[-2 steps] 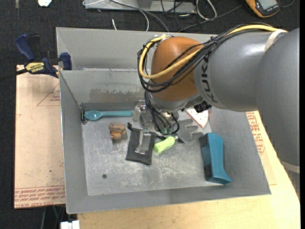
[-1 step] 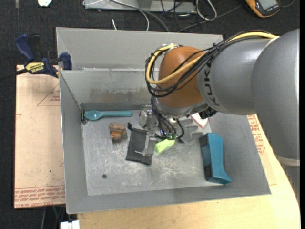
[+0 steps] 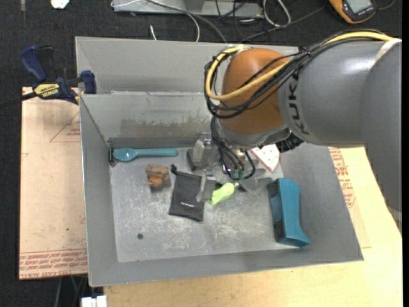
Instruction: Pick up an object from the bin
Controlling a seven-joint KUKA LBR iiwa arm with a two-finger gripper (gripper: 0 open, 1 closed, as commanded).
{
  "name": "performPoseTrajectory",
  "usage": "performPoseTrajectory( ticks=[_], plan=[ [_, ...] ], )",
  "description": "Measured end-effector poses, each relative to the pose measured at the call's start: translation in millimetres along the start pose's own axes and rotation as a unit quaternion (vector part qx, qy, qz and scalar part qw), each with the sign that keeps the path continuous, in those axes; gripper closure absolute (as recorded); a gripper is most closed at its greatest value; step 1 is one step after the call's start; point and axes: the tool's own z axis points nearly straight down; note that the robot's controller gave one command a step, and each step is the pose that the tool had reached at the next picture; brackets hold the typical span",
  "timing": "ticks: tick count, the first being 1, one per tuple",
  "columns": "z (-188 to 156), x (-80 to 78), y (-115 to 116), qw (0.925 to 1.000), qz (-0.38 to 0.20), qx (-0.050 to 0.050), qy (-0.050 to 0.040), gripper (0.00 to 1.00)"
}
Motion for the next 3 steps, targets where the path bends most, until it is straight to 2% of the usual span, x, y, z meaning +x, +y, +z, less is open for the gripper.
performPoseTrajectory(
  ticks=[1,2,3],
  plan=[
    [43.9,-5.6,-16.9,0.9998,-0.018,0.0,-0.0014,0.0],
    [54.8,-2.7,11.5,0.9988,-0.049,0.0,-0.0023,0.0],
    [80.3,-5.4,-2.0,0.9975,0.07,0.0,-0.0012,0.0]
  ],
)
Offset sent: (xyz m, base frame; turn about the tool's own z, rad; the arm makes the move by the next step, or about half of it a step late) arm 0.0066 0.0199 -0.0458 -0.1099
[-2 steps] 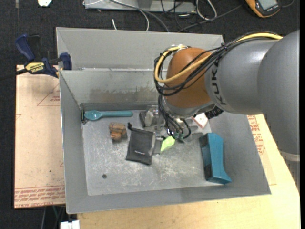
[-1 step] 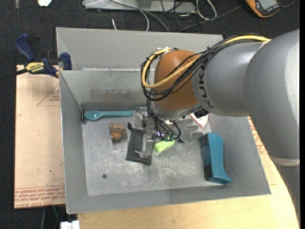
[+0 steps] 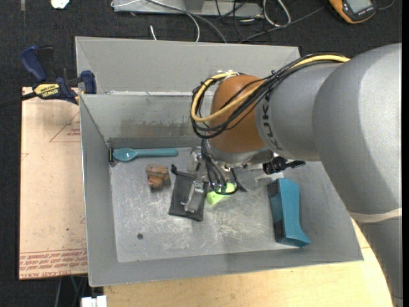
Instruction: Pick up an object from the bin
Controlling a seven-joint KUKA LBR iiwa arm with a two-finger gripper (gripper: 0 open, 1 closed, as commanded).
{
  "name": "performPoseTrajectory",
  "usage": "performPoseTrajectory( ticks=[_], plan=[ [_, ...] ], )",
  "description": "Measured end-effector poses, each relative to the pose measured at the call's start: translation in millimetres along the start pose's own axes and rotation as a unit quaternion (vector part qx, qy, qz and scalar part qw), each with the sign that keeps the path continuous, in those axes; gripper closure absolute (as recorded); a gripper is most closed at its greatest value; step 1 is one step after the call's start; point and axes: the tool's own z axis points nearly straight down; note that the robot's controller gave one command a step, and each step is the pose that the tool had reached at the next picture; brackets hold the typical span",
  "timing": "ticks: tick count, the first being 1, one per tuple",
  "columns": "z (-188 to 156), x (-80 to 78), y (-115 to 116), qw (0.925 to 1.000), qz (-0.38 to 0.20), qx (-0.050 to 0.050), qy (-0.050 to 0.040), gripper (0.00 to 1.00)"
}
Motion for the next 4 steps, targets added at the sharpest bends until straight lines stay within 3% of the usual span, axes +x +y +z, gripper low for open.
performPoseTrajectory(
  ticks=[1,2,3,4],
  plan=[
    [8.7,-2.0,-8.8,0.9981,-0.062,-0.004,-0.0041,1.0],
    [8.7,-2.0,-8.8,0.9981,-0.062,-0.004,-0.0042,1.0],
    [-45.7,-16.1,-1.6,0.9986,-0.053,-0.003,-0.0027,1.0],
    [-129.2,-21.3,-1.8,0.998,-0.063,-0.003,-0.0028,1.0]
  ],
)
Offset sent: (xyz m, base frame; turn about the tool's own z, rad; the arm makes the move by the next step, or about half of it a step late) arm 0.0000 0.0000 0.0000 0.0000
